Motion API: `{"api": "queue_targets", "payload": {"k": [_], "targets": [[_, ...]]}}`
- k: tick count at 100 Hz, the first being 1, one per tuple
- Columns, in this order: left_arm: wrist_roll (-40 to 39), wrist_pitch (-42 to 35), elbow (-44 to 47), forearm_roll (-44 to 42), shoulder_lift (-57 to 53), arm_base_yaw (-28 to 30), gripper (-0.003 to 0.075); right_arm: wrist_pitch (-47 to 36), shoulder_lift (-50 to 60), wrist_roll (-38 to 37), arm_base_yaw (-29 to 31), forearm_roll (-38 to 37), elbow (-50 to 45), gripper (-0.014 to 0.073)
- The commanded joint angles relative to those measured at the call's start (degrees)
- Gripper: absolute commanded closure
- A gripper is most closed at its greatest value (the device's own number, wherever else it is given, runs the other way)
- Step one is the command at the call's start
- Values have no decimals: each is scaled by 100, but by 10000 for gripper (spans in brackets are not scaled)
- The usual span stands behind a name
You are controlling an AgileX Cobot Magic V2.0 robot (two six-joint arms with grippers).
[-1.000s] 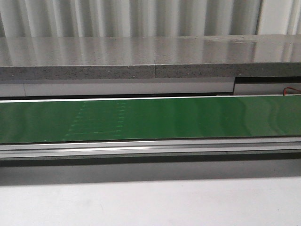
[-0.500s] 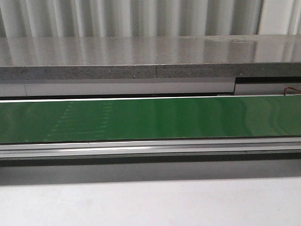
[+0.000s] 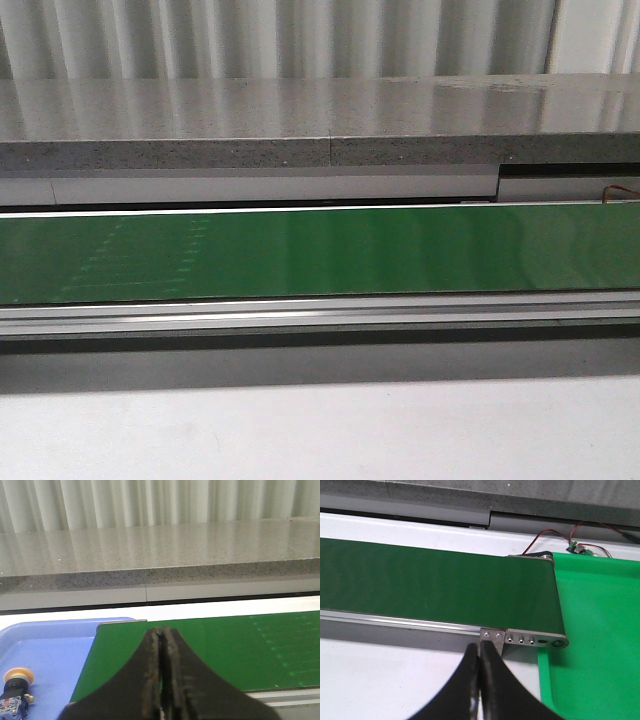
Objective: Move button from right to left
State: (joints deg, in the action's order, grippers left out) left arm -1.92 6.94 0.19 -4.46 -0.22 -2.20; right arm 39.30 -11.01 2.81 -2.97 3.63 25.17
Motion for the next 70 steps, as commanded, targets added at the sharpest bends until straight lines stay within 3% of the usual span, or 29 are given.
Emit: {"api": "queue_targets", "payload": {"k": [1,22,41,70], "targets": [[-78,-418,224,28,-181,5,741,-807,-52,32,25,-91,78,659],[-78,-418,224,28,-181,5,741,-2698,-22,32,408,-99,-691,659],[-78,-418,224,28,-181,5,741,-3930,47,-103,747,-233,-1488,659],[-78,-418,224,28,-181,5,741,-4210,854,-593,933,-489,-2371,659]]}}
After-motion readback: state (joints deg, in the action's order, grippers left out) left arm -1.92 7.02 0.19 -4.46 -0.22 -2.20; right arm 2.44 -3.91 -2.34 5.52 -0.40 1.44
